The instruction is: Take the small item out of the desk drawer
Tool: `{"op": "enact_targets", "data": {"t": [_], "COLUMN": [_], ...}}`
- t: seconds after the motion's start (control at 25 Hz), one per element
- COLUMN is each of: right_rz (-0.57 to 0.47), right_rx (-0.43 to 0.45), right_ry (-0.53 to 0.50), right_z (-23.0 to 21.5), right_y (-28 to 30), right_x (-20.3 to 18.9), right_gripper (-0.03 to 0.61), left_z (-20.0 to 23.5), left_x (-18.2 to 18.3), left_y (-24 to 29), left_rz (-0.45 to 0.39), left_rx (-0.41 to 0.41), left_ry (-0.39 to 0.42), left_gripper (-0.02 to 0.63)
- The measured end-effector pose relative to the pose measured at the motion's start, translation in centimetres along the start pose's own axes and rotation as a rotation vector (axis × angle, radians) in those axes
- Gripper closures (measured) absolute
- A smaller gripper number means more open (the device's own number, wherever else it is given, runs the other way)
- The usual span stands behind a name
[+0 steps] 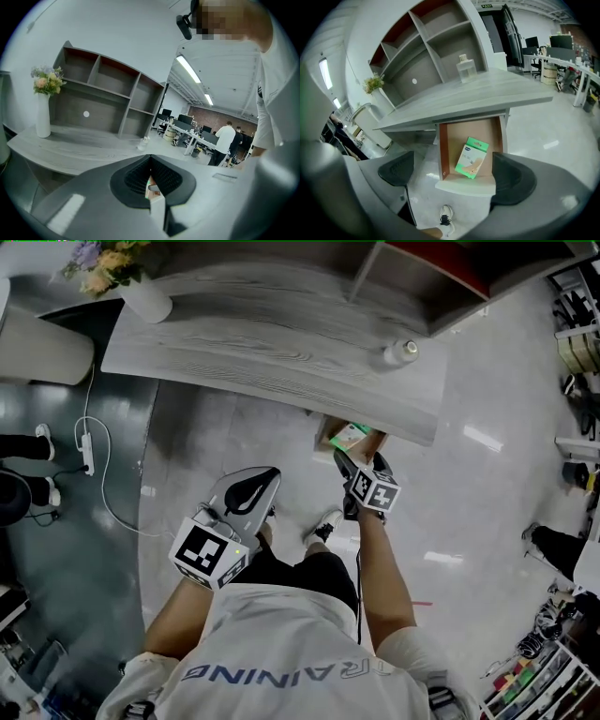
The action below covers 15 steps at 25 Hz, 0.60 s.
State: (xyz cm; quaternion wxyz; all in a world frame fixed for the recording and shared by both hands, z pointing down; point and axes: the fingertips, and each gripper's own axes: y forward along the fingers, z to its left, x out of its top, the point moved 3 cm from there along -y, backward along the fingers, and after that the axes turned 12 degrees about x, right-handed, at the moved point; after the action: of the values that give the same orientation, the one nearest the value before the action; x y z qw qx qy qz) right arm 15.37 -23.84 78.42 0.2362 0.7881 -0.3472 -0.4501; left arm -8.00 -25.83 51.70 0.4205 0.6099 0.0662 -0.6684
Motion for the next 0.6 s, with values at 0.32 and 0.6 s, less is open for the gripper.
{"op": "enact_targets", "data": {"t": [0.32,0.6], "right_rz": [0.003,-0.01], "right_rx": [-0.049,-0.08], "right_ry": [0.126,0.208], "right_z": [-4.0,-6.3], "right_y": [5.5,8.7], "right_x": [-1.4,-2.3], "right_gripper": [0.059,0.071], "left_z": [2.1,2.9], "left_x": [-1.9,-3.9], "left_y": [0.5,0.1], "left_rz": [0.056,0.093], "left_rx": [0.036,0.067], "left_ry": [-0.057,-0.091], "left_gripper": [0.612,0.612]}}
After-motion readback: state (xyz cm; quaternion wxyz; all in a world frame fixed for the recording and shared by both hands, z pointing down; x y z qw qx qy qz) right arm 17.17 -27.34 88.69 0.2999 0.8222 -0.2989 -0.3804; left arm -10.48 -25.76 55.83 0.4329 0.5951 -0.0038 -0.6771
